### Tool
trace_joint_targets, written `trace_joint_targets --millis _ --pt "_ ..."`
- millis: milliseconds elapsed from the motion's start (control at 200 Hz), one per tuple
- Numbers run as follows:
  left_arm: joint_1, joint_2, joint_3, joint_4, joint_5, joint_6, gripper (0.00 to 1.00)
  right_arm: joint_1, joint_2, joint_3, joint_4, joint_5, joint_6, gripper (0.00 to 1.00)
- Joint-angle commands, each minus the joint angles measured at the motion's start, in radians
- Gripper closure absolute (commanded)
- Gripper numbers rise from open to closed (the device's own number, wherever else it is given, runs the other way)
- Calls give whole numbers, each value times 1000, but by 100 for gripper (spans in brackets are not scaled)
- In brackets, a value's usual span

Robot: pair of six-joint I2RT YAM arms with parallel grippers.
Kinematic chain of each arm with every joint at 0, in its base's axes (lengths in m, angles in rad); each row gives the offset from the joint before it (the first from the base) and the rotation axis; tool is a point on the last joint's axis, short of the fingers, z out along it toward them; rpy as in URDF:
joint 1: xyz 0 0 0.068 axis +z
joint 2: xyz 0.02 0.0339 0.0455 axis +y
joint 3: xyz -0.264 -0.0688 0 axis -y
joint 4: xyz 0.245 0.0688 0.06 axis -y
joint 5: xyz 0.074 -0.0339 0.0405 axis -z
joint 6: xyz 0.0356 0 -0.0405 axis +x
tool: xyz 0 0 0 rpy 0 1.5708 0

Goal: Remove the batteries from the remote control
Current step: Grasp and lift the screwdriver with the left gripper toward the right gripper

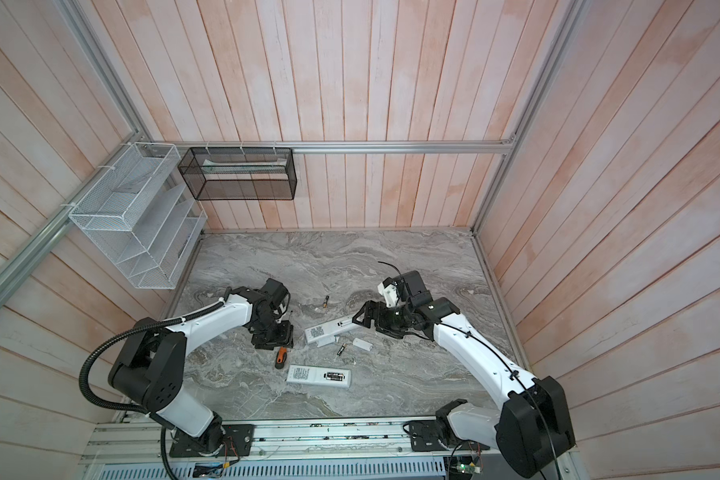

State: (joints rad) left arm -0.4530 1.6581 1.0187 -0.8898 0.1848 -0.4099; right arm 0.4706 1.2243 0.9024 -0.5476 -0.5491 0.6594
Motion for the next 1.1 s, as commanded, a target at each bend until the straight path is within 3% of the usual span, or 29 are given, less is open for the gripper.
trace_joint_targets --millis 0,100,400,660,710,765,875,1010,1095 --pt "-1 50 26 18 -30 38 41 5 -17 21 -33 23 1 7" --pt "-1 92 40 25 -35 49 46 5 -12 35 -49 31 -7 7" --pt "7 70 45 23 34 28 86 4 -35 37 -63 36 -6 7" --pt "81 -110 175 -60 239 -50 89 5 -6 154 -57 4 -36 7" --pt "111 -143 206 -33 327 -88 89 5 -4 172 -19 -18 -18 7" --pt "144 -178 224 49 434 -168 89 6 -2 186 31 -37 7 7" --pt "171 -238 171 371 584 -493 89 23 16 220 124 -47 41 10" --pt "148 -266 -11 880 618 -974 89 67 57 273 191 -21 42 13" --pt "114 -246 -31 1017 599 -1092 89 92 91 301 212 -13 39 15"
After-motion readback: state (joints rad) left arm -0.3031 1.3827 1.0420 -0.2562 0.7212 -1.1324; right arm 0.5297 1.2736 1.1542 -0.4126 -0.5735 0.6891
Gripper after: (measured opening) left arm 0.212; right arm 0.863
